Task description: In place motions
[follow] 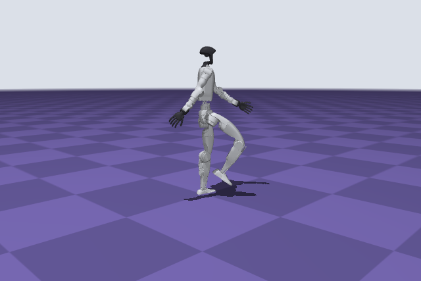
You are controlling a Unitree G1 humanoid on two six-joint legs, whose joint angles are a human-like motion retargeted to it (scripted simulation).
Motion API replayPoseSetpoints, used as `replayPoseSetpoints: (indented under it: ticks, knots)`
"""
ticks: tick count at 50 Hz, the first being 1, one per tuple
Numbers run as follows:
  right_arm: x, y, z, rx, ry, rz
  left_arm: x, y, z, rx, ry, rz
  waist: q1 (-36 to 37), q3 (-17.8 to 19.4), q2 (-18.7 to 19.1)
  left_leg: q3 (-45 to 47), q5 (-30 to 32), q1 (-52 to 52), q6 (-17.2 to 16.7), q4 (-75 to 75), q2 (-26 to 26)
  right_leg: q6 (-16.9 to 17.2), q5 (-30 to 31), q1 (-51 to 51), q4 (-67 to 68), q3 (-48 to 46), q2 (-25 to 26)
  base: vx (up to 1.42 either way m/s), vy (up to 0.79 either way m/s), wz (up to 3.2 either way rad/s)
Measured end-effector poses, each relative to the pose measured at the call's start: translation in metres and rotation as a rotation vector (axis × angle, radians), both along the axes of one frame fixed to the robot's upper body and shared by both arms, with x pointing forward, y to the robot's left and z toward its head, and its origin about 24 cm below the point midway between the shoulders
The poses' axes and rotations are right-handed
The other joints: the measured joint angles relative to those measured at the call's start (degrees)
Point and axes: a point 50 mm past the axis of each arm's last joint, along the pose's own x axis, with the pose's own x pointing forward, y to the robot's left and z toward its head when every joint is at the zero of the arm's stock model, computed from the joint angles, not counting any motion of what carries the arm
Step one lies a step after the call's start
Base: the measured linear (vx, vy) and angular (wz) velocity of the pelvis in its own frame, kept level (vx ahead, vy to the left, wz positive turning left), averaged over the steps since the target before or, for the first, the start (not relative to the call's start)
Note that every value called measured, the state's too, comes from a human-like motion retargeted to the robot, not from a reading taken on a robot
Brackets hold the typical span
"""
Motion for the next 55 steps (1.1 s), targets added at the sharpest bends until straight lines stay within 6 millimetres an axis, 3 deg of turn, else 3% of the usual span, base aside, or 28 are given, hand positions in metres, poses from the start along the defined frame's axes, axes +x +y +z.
replayPoseSetpoints:
  ticks: [3, 6, 8, 10, 12, 13, 14, 15, 17, 18, 20, 22, 25, 28, 30, 33, 35, 38, 40, 43, 44, 45, 47, 48, 50, 51, 52, 55]
  knots:
    - [0.017, 0.004, -0.01, 0.023, -0.04, -0.002, -0.033, 0.005, -0.04, -0.005, 0.156, -0.009, 4.65, -1.5, -1.39, 2.86, -0.15, 1.54, -0.98, -1.09, -1.75, 2.12, 2.27, 10.51, -10.84, 3.71, 3.66, -0.06, -0.03, -0.97]
    - [0.052, 0.006, -0.027, 0.078, -0.144, 0.038, -0.106, 0.014, -0.1, -0.02, 0.429, 0.033, 8.34, -5.23, -1.16, 5.72, -1.03, 1.7, -2.52, -1.19, -2.28, 5.36, 6.15, 24.06, -30.89, 7.67, 9.37, 0.05, 0.03, -0.82]
    - [0.084, 0.011, -0.04, 0.126, -0.229, 0.079, -0.179, 0.024, -0.137, -0.018, 0.66, 0.082, 10.12, -7.89, -1.64, 6.94, -1.82, 1.44, -3.48, -0.08, -3.23, 10.62, 5.23, 33.93, -46.76, 10.41, 12.0, 0.17, -0.01, -0.42]
    - [0.122, 0.017, -0.052, 0.186, -0.323, 0.139, -0.274, 0.037, -0.161, -0.009, 0.932, 0.135, 10.33, -9.6, -2.07, 6.57, -2.57, 1.11, -4.59, 3.13, -3.78, 12.61, -5.04, 43.14, -62.07, 7.91, 12.63, 0.19, -0.06, -0.25]
    - [0.174, 0.027, -0.061, 0.25, -0.436, 0.233, -0.378, 0.049, -0.161, -0.044, 1.259, 0.202, 14.67, -10.53, -2.98, 10.37, 2.35, -0.39, -5.35, 11.55, -2.58, 9.54, -8.13, 45.58, -68.26, 7.09, 11.88, 0.08, -0.14, -1.66]
    - [0.212, 0.037, -0.065, 0.28, -0.518, 0.284, -0.422, 0.052, -0.154, -0.079, 1.4, 0.249, 17.07, -10.28, -4.29, 13.29, 7.92, -4.04, -5.43, 21.44, 0.2, 11.28, -8.23, 44.42, -68.62, 14.3, 10.88, -0.27, -0.23, -1.66]
    - [0.261, 0.049, -0.064, 0.301, -0.644, 0.332, -0.45, 0.056, -0.146, -0.108, 1.485, 0.305, 18.33, -8.15, -4.59, 12.12, 12.39, -10.04, -3.68, 33.42, 4.47, 11.92, -7.73, 44.05, -69.22, 16.73, 10.64, -0.57, -0.33, -0.93]
    - [0.314, 0.063, -0.056, 0.319, -0.792, 0.378, -0.471, 0.06, -0.139, -0.13, 1.542, 0.364, 19.04, -5.08, -4.38, 8.92, 16.31, -17.21, -1.02, 46.47, 9.5, 12.02, -6.92, 44.08, -69.94, 16.76, 10.8, -0.71, -0.42, -0.49]
    - [0.409, 0.091, -0.023, 0.385, -1.109, 0.492, -0.506, 0.071, -0.124, -0.153, 1.597, 0.478, 21.73, 1.66, -3.46, -0.46, 13.49, -28.88, 1.93, 63.45, 9.02, 11.54, -3.77, 46.79, -72.36, 17.01, 12.38, -0.63, -0.45, -0.26]
    - [0.453, 0.105, 0.004, 0.423, -1.249, 0.559, -0.517, 0.074, -0.118, -0.172, 1.623, 0.514, 21.28, 3.94, -2.8, -0.6, 10.54, -34.49, 3.44, 71.66, 14.3, 11.13, -3.1, 47.33, -72.96, 16.07, 14.0, -0.5, -0.41, 0.08]
    - [0.517, 0.125, 0.063, 0.408, -1.504, 0.631, -0.536, 0.075, -0.107, -0.173, 1.683, 0.542, 25.45, 6.9, -2.72, 2.37, 4.69, -44.91, 7.88, 84.11, 23.99, 10.15, -1.95, 47.08, -74.08, 16.92, 15.92, -0.43, -0.34, -0.46]
    - [0.557, 0.127, 0.116, 0.353, -1.735, 0.619, -0.554, 0.082, -0.096, -0.123, 1.71, 0.574, 32.72, 9.7, -4.71, 6.8, -0.27, -51.85, 10.24, 90.68, 26.44, 9.37, -1.12, 46.49, -73.99, 19.94, 14.81, -0.2, -0.22, -1.26]
    - [0.586, 0.121, 0.177, 0.34, -1.99, 0.603, -0.588, 0.101, -0.069, -0.038, 1.782, 0.63, 42.83, 11.12, -9.42, 13.99, -4.19, -61.4, 11.7, 93.15, 22.58, 7.82, 0.12, 43.93, -72.91, 23.55, 11.15, 0.24, -0.03, -1.0]
    - [0.594, 0.111, 0.207, 0.322, -2.073, 0.759, -0.606, 0.107, -0.053, 0.02, 1.845, 0.687, 46.48, 10.95, -11.98, 19.47, -6.63, -62.6, 11.84, 92.35, 20.86, 6.81, -0.56, 41.76, -70.61, 23.13, 8.93, 0.23, 0.07, -0.07]
    - [0.596, 0.104, 0.22, 0.253, -2.065, 0.95, -0.6, 0.102, -0.059, -0.002, 1.827, 0.71, 46.95, 10.94, -11.64, 18.58, -5.64, -60.69, 10.97, 94.22, 21.76, 5.94, -1.39, 42.39, -69.79, 23.43, 9.8, 0.09, 0.03, 0.23]
    - [0.59, 0.095, 0.207, 0.182, -1.994, 1.075, -0.568, 0.094, -0.084, -0.075, 1.723, 0.67, 44.93, 7.59, -8.6, 9.63, -1.39, -57.19, 6.39, 97.06, 25.1, 4.99, -1.75, 45.16, -72.54, 20.49, 14.07, 0.08, 0.01, 0.58]
    - [0.58, 0.094, 0.183, 0.206, -1.928, 1.07, -0.548, 0.093, -0.098, -0.1, 1.667, 0.634, 42.35, 4.46, -7.44, 6.02, 0.85, -52.6, 4.21, 94.33, 24.26, 5.08, -1.82, 46.02, -74.32, 18.19, 16.06, 0.14, 0.1, 1.12]
    - [0.542, 0.091, 0.112, 0.311, -1.743, 0.95, -0.501, 0.093, -0.121, -0.099, 1.552, 0.537, 35.77, -0.8, -8.21, 7.31, 4.24, -37.06, 3.02, 77.39, 15.74, 6.6, -3.29, 45.89, -75.57, 13.13, 15.32, 0.2, 0.17, 1.64]
    - [0.494, 0.09, 0.053, 0.387, -1.554, 0.849, -0.463, 0.094, -0.136, -0.088, 1.454, 0.475, 31.08, -4.07, -9.29, 5.53, 7.95, -25.8, 1.6, 59.82, 6.51, 8.3, -5.19, 46.2, -74.91, 10.56, 13.49, 0.33, 0.24, 1.41]
    - [0.394, 0.078, -0.02, 0.424, -1.228, 0.802, -0.416, 0.091, -0.149, -0.039, 1.315, 0.469, 24.58, -8.09, -9.17, -3.93, 12.62, -10.55, -1.2, 31.97, -6.73, 9.82, -7.86, 47.96, -71.64, 6.89, 12.89, 0.56, 0.26, 1.15]
    - [0.349, 0.071, -0.042, 0.419, -1.081, 0.787, -0.393, 0.088, -0.153, -0.018, 1.243, 0.47, 22.64, -9.46, -8.44, -1.87, 7.54, -4.6, -1.64, 22.05, -7.71, 10.06, -6.3, 47.63, -68.52, 5.38, 13.57, 0.66, 0.24, 0.83]
    - [0.296, 0.063, -0.058, 0.417, -0.916, 0.77, -0.366, 0.084, -0.157, 0.002, 1.157, 0.471, 20.63, -10.87, -7.5, 2.32, -0.45, 1.89, -1.71, 11.46, -7.77, 10.27, -3.62, 46.98, -64.59, 3.55, 14.5, 0.45, 0.22, 1.07]
    - [0.235, 0.047, -0.068, 0.42, -0.68, 0.755, -0.283, 0.064, -0.159, -0.04, 0.953, 0.41, 15.06, -8.94, -4.06, -1.65, -1.25, 4.27, -1.66, 4.03, -4.64, 10.12, 12.26, 38.83, -45.31, -1.52, 11.17, -0.04, 0.12, 1.28]
    - [0.219, 0.039, -0.068, 0.413, -0.596, 0.761, -0.24, 0.054, -0.152, -0.075, 0.842, 0.363, 12.74, -7.1, -3.43, -2.07, -0.86, 3.96, -1.8, 2.89, -3.65, 8.89, 16.29, 32.88, -34.68, -1.35, 7.86, -0.42, 0.05, 1.18]
    - [0.178, 0.019, -0.063, 0.345, -0.442, 0.768, -0.142, 0.03, -0.12, -0.143, 0.564, 0.213, 7.08, -4.13, -1.98, -3.55, 0.28, 3.22, -0.45, 0.76, -3.68, 5.7, 15.61, 18.06, -16.03, 3.95, 8.07, -0.62, 0.11, 1.04]
    - [0.161, 0.011, -0.059, 0.288, -0.393, 0.735, -0.085, 0.025, -0.086, -0.153, 0.391, 0.103, 5.7, -0.82, -1.77, -3.37, 1.13, 3.23, 0.23, 0.2, -4.09, 3.32, 12.95, 11.37, -6.58, 3.77, 4.19, -0.77, 0.19, 0.76]
    - [0.145, 0.006, -0.054, 0.245, -0.347, 0.707, -0.042, 0.018, -0.05, -0.148, 0.243, 0.018, 3.91, 2.11, -1.33, -3.72, 1.72, 3.02, 0.79, 0.08, -3.97, 1.41, 10.75, 5.88, 0.83, 3.17, 0.96, -0.75, 0.18, 0.73]
    - [0.102, -0.005, -0.041, 0.167, -0.21, 0.665, 0.025, 0.012, 0.034, -0.077, -0.084, -0.01, -5.08, 8.31, 1.52, -8.69, 1.8, 1.37, 1.46, 2.5, -0.72, 0.03, 5.64, -3.94, 9.57, 0.23, -2.98, -0.33, 0.18, 1.23]
